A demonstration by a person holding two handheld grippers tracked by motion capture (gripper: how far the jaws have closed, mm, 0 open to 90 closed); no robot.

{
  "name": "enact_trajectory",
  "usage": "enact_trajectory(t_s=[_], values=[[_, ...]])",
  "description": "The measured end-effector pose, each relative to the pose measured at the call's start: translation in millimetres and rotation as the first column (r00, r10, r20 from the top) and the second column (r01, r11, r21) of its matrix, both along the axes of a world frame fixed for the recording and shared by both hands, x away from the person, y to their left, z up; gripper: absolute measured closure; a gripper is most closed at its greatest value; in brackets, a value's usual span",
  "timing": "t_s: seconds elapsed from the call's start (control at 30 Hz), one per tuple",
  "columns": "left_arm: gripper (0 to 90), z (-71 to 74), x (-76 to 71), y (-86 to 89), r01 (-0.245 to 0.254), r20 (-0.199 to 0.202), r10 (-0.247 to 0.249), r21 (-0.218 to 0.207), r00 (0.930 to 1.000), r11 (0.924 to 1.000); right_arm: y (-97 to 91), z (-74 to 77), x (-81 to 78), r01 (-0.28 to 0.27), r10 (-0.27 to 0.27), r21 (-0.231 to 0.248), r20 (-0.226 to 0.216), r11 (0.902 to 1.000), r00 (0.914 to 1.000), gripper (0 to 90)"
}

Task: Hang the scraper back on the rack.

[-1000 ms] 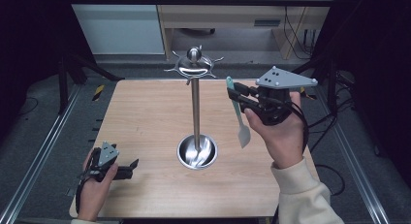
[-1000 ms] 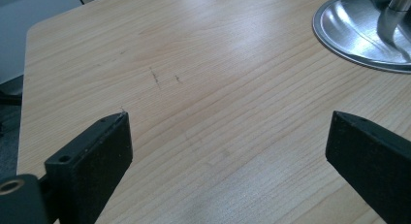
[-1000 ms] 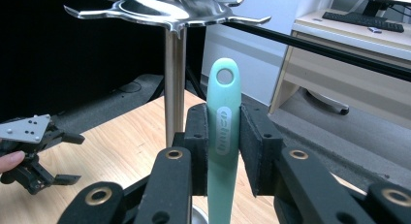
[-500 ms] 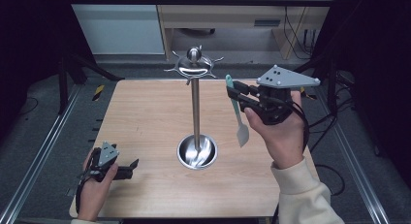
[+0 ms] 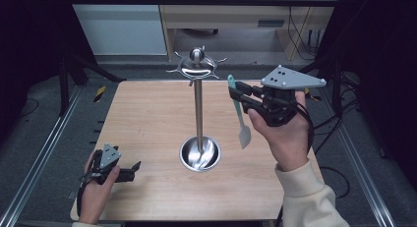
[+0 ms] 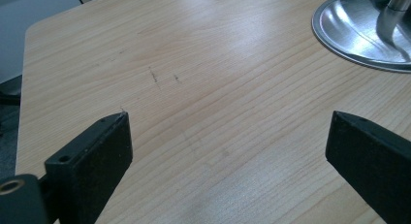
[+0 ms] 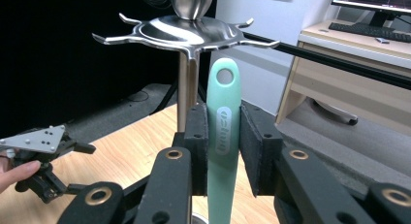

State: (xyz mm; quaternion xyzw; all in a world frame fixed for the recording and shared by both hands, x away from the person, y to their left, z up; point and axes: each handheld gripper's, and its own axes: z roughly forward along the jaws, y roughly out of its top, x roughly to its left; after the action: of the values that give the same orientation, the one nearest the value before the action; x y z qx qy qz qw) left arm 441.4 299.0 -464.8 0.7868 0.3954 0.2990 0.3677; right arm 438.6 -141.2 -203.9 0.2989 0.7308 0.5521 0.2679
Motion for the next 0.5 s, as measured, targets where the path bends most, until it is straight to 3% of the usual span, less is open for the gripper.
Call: enact_trajectory(t_s=[0.5], values=[[2.7,0.0,-0.1,0.0,0.000,-0.001,0.000,0.001,1.0000,1.0000,5.7,3.2,-3.1,-0.028,0.028,0.011,0.003,0.9995,0.9996,74.1]])
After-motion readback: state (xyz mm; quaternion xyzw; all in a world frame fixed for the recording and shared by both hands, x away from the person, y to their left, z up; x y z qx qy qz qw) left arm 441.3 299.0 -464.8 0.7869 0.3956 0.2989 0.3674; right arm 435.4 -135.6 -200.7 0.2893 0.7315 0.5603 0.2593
